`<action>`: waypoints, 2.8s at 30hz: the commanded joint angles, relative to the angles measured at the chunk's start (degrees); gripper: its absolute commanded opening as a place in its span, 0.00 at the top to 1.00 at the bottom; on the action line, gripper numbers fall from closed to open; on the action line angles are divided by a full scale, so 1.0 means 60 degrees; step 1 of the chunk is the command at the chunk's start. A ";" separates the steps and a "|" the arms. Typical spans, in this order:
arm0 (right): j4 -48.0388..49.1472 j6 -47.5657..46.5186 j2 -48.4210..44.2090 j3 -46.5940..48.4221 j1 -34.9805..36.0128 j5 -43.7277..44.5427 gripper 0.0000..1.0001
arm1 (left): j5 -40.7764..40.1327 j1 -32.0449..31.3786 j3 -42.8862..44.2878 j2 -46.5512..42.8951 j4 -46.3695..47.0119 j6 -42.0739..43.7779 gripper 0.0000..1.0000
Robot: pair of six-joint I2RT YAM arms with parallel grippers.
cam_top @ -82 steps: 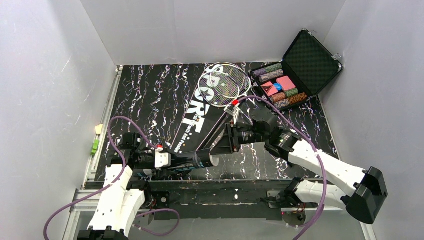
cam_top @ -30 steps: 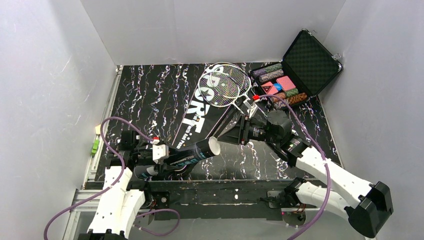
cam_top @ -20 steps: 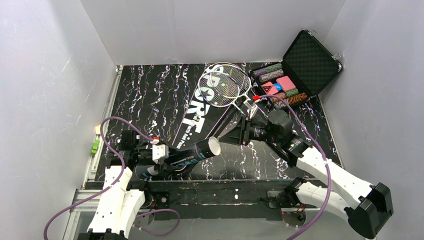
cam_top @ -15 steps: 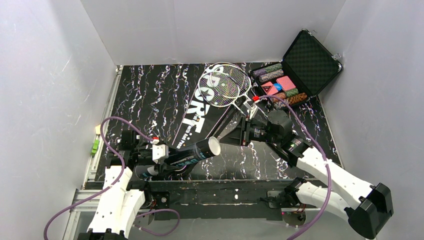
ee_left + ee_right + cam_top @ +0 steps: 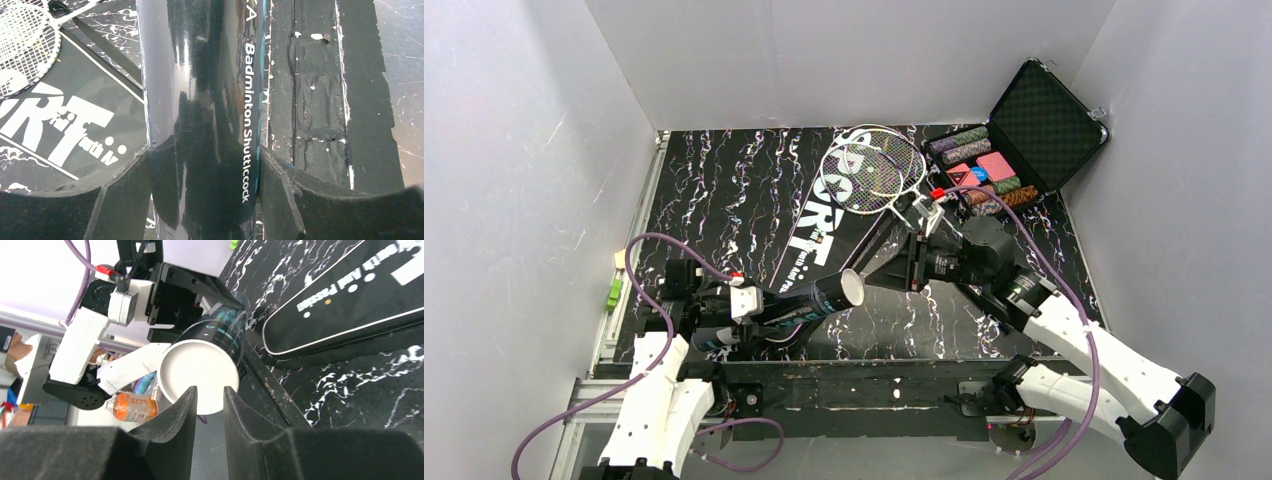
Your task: Pack up the badminton gear
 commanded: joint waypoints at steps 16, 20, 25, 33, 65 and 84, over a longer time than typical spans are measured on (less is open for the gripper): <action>0.1198 -0.0043 0.1949 0.0979 0.1062 0.0019 0.67 | 0.1021 -0.0031 0.0203 -0.0424 0.0492 -0.0461 0.97; 0.1375 -0.0009 0.2393 0.1235 0.1233 -0.0055 0.67 | 0.1066 -0.0034 0.0237 -0.0363 0.0458 -0.0392 0.97; 0.0978 -0.0166 0.2371 0.1370 0.1268 0.0337 0.58 | 0.0732 -0.0039 0.0295 -0.0170 0.0812 -0.0844 0.97; -0.2413 -0.1583 0.0473 0.2330 -0.1008 0.1513 0.21 | -0.3457 -0.0016 0.0161 0.0693 0.5260 -0.5679 0.88; -0.4242 -0.1546 -0.0244 0.0682 -0.2277 0.2230 0.13 | -0.9173 0.1446 0.5457 1.0365 0.5874 -0.7119 0.81; -0.5809 -0.1924 0.1798 0.2406 -0.2778 0.3294 0.11 | -0.4435 0.0913 0.5299 0.5086 0.3453 -0.6729 0.02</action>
